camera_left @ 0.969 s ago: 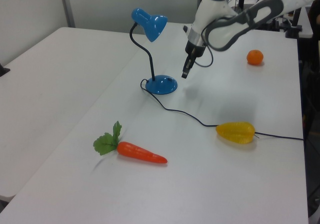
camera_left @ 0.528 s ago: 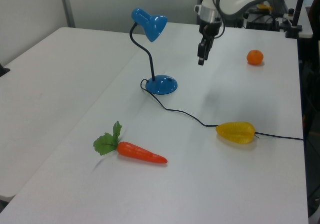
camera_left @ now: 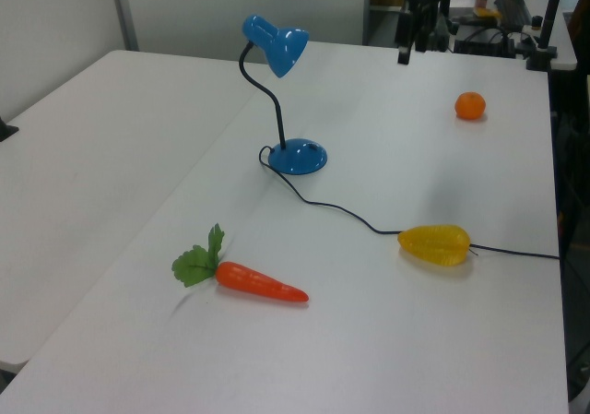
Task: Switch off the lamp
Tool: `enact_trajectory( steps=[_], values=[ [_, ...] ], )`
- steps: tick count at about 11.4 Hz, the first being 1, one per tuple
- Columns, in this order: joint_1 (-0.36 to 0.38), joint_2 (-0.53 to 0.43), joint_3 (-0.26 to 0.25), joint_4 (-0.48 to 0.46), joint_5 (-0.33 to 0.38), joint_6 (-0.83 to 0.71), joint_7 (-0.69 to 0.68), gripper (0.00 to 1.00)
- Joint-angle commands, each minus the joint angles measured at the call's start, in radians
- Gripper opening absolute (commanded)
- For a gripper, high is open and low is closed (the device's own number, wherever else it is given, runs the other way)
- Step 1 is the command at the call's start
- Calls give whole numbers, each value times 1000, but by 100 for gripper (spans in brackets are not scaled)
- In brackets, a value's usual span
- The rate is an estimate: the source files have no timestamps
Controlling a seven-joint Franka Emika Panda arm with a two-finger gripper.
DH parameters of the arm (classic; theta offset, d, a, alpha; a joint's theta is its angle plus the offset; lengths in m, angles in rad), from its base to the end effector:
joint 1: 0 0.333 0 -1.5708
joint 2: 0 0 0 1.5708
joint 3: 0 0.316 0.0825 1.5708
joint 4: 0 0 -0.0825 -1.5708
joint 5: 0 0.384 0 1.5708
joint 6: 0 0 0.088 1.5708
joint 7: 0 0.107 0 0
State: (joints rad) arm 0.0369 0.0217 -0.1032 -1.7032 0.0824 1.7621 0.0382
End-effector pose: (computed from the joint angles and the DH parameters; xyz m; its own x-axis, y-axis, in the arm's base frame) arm 0.5726 -0.0302 0.5664 0.9923 -0.1196 0.0337 -0.1166 -0.9899 -0.0805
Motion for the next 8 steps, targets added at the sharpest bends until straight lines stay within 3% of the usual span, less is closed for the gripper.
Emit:
enact_trajectory(
  steps=[1,3,5,8],
  values=[
    [21,-12,-6,155,-9,-214,87,100],
    [34,-34,14,181,-9,-253,176,100],
    [37,-42,75,189,-18,-253,238,100],
    [38,-42,132,172,-75,-240,163,100]
  ],
)
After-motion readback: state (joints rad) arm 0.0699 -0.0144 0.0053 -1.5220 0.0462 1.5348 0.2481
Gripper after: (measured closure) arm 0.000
